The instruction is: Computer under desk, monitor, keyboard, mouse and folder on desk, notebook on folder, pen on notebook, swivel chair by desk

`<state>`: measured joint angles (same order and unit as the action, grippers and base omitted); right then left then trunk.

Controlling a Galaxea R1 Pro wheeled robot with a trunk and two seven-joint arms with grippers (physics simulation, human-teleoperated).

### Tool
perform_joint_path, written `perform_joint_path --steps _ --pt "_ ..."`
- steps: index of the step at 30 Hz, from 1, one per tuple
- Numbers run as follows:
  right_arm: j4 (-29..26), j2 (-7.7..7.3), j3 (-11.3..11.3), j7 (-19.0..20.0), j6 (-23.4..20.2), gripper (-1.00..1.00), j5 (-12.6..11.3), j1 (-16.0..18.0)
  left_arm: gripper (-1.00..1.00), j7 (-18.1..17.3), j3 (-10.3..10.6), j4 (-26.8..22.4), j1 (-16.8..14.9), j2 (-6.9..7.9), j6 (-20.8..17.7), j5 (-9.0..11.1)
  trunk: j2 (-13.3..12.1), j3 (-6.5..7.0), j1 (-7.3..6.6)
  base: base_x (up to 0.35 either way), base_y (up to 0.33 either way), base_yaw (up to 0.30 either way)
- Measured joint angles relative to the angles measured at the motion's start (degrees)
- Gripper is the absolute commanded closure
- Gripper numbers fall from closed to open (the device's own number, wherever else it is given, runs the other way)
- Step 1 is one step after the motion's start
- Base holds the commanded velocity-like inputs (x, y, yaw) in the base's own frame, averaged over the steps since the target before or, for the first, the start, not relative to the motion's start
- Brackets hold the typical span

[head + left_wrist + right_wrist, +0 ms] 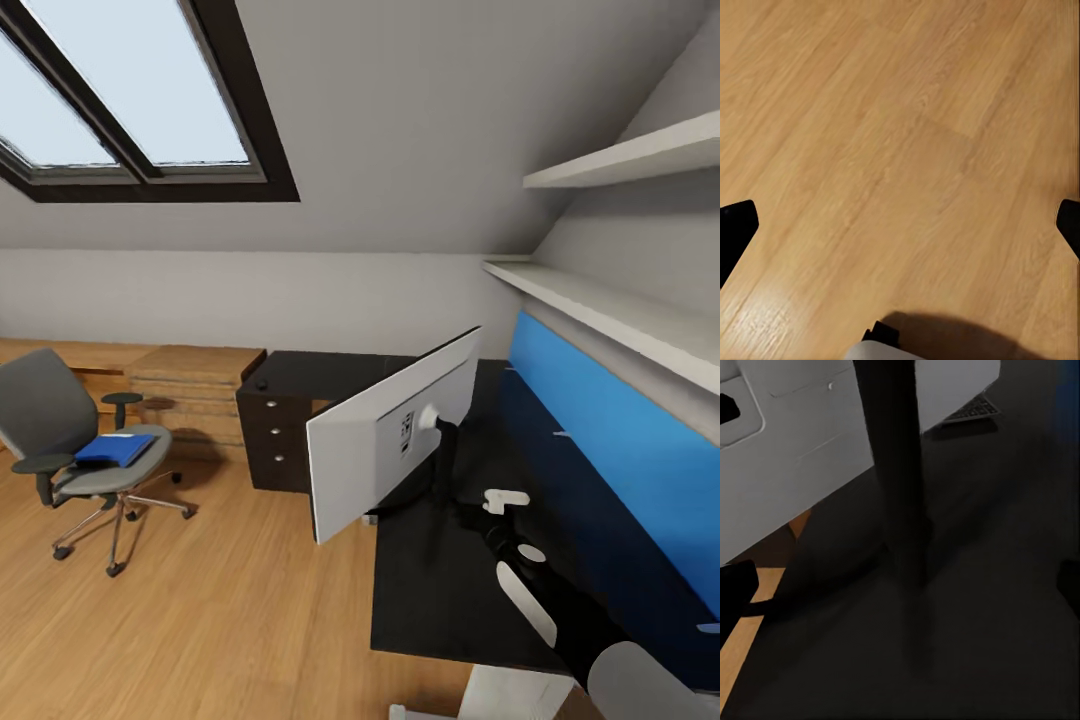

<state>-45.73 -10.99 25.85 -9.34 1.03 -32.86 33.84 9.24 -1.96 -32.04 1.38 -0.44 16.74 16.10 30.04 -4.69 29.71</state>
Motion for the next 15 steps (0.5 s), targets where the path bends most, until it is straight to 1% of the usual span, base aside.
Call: perform_joint_path --steps 5,7,12,15 --pt "0.0 0.01 0.04 0.0 0.0 -1.0 0.01 0.0 -1.0 0.06 -0.15 -0.01 0.0 0.09 0.0 0.0 0.0 0.07 0.0 0.0 0.0 -0.273" --pt "0.01 0.04 0.12 -0.12 0.0 -1.0 0.01 0.01 -1.0 0.06 -0.19 -0.02 0.01 0.11 -0.01 -0.01 0.0 0.08 0.0 0.0 0.0 -0.166" --pt "0.01 0.17 0.65 -0.29 0.0 -1.0 0.0 0.01 -1.0 0.07 -0.25 -0.02 0.01 0.12 -0.01 -0.03 0.0 0.09 0.0 0.0 0.0 -0.079" --pt "0.02 0.38 1.66 -0.36 0.0 -1.0 -0.05 0.01 -1.0 0.09 -0.31 -0.03 0.01 0.16 -0.02 -0.05 0.0 0.09 0.0 0.0 0.0 -0.028"
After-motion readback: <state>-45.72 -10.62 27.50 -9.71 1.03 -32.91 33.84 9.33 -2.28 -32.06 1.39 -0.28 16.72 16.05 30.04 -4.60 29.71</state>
